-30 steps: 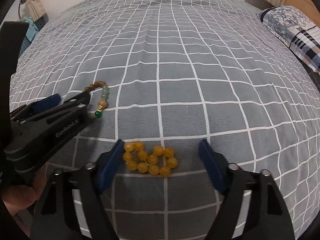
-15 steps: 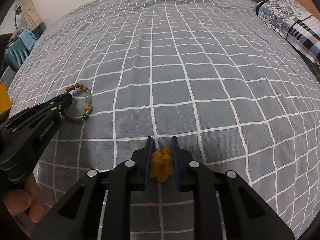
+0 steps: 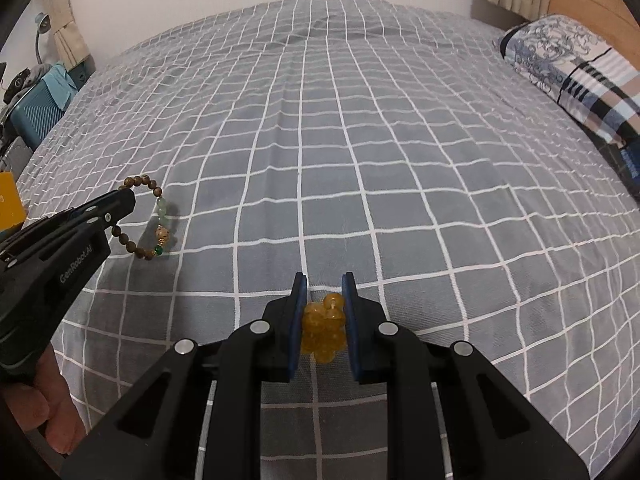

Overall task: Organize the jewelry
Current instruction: 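Grasp the brown wooden bead bracelet with left tool while right tool grasps amber bracelet, then carry both bracelets into the white box and open both tools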

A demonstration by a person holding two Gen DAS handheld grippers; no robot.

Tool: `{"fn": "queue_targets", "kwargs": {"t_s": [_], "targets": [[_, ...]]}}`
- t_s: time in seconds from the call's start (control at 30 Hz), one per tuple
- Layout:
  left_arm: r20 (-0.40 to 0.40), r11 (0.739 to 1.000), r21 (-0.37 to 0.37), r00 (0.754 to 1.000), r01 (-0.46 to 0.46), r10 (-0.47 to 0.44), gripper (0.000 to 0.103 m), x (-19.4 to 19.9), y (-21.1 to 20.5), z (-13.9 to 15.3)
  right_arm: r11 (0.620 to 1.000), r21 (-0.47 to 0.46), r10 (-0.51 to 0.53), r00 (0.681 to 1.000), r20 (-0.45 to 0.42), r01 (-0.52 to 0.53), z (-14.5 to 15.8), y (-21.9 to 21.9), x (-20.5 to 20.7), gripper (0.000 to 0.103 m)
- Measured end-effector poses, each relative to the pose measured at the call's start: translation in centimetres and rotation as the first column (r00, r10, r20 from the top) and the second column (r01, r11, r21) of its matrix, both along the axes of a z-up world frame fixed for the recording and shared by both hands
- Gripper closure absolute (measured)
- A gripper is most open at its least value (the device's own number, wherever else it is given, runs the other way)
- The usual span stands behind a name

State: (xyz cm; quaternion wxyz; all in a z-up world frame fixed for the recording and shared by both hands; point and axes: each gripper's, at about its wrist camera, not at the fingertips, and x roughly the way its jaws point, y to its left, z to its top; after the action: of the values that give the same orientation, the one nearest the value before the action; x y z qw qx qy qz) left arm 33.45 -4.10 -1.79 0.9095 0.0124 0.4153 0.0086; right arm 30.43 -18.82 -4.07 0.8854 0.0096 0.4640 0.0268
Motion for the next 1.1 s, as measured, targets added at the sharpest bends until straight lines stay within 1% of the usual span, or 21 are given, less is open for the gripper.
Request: {"fn": "queue_targets", "kwargs": {"t_s": [0.27,0.53,0.77,1.1], "targets": [[0.029,1.000,-0.001,1.000,-0.005,0.005,0.096,-1.7,0.4,1.7,1.000,-0.027,-0.010,0.998,0.065,0.012,1.9,0.1,-1.5,0.086],[0.028,1.000,-0.010,0.999,-0.019,0.020,0.096,-4.3,1.6,3.5,0.999,-0.029,-0.015,0.992,0.125,0.018,4.5,0.5,-3.3,0.086],[0.038,0.999,-0.020,0.999,-0.025,0.026,0.096,-7.5,2.6,5.2,0.999,-0.033,-0.001,0.988,0.154,0.007,6.2,1.2,-5.6,0.086],[0.043,0.999,-0.004,0.998,-0.053,0.053,0.096,-11.7,4.8,7.2,0.999,-0.036,0.014,0.985,0.174,-0.007,8.0,2.3,-8.5,0.086]]}}
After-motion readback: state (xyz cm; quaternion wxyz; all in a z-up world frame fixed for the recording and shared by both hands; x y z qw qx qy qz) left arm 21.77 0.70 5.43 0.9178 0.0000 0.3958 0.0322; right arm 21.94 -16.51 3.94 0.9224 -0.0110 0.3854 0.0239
